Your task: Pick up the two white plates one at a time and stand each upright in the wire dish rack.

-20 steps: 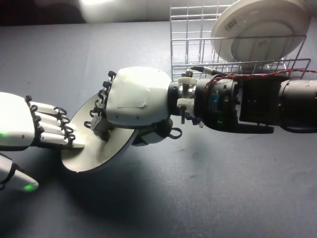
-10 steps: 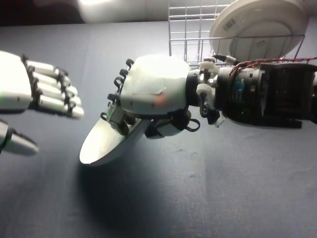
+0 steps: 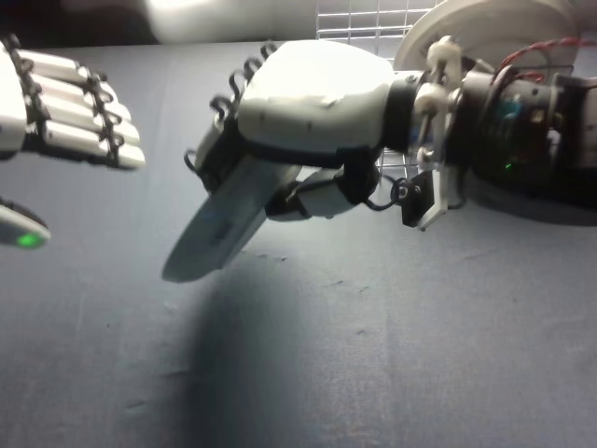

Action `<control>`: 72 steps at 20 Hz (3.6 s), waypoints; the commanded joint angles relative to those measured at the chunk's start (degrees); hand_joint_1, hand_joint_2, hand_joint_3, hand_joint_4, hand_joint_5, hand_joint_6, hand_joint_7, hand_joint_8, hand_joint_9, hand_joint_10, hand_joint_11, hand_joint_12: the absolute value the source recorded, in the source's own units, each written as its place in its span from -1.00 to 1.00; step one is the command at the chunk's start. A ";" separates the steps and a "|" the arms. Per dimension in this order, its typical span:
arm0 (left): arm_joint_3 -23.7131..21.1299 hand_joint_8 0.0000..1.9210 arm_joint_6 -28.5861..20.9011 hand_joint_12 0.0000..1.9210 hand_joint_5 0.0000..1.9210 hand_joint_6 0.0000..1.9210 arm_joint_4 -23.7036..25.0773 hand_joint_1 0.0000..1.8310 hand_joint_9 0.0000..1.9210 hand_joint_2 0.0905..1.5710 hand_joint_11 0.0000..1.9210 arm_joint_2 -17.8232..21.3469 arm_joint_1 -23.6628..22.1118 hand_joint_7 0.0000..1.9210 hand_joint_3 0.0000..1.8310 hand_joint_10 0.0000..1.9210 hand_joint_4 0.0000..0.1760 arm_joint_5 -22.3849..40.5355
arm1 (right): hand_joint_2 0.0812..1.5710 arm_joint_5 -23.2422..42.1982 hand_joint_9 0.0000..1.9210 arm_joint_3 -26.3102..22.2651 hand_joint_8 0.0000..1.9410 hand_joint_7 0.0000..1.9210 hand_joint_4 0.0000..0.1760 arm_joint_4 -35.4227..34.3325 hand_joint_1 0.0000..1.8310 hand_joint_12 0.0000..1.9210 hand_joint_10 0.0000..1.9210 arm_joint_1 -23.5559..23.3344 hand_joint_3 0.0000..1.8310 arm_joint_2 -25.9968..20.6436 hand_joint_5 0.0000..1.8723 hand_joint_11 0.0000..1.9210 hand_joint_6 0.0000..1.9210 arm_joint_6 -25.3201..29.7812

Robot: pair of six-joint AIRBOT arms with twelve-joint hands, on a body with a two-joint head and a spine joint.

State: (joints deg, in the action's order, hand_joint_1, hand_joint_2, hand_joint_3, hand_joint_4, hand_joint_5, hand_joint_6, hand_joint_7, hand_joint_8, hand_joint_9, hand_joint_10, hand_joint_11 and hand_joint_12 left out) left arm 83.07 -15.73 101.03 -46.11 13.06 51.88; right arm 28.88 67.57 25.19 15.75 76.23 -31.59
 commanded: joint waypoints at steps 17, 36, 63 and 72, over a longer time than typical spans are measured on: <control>-1.45 -0.99 -2.18 -0.55 -0.80 -1.00 -2.44 -0.89 -0.82 0.63 -1.00 1.93 -2.52 -0.80 -1.00 -0.99 -1.00 1.81 | 0.33 3.35 0.08 -6.20 -0.20 0.15 -1.00 -38.01 0.52 0.13 0.08 -7.85 -1.00 -8.30 0.05 0.06 -0.09 1.02; -1.55 -1.00 -2.14 -0.49 -0.77 -1.00 -2.47 -0.86 -0.80 0.62 -1.00 1.02 -1.03 -0.78 -1.00 -1.00 -1.00 1.37 | 0.31 -0.48 0.08 1.05 -0.27 0.19 -1.00 -52.78 0.52 0.18 0.06 -8.47 -1.00 -9.17 0.07 0.06 -0.09 0.81; -2.42 -1.00 -1.92 -0.39 -0.75 -0.99 -2.81 -0.86 -0.76 0.61 -1.00 0.62 -0.25 -0.74 -1.00 -0.99 -1.00 1.28 | 0.46 -0.12 -0.23 6.89 0.19 -0.24 -1.00 -43.81 0.73 0.76 0.40 2.36 -1.00 -8.53 -0.28 -0.21 -0.21 0.44; -2.90 -0.99 -1.92 -0.43 -0.75 -0.99 -3.97 -0.90 -0.77 0.63 -1.00 0.63 1.38 -0.75 -1.00 -0.99 -1.00 2.74 | 0.34 0.64 -0.14 5.66 -1.00 -0.12 -1.00 -42.43 0.46 0.21 -0.86 0.51 -1.00 -9.00 -0.13 -0.51 -0.98 0.43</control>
State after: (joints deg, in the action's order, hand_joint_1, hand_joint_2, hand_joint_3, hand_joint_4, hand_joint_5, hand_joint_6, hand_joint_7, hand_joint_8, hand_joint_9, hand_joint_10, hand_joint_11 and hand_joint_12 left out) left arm 80.14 -17.69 101.27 -45.84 14.85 54.04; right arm 21.89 73.21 -17.50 17.28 67.68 -31.68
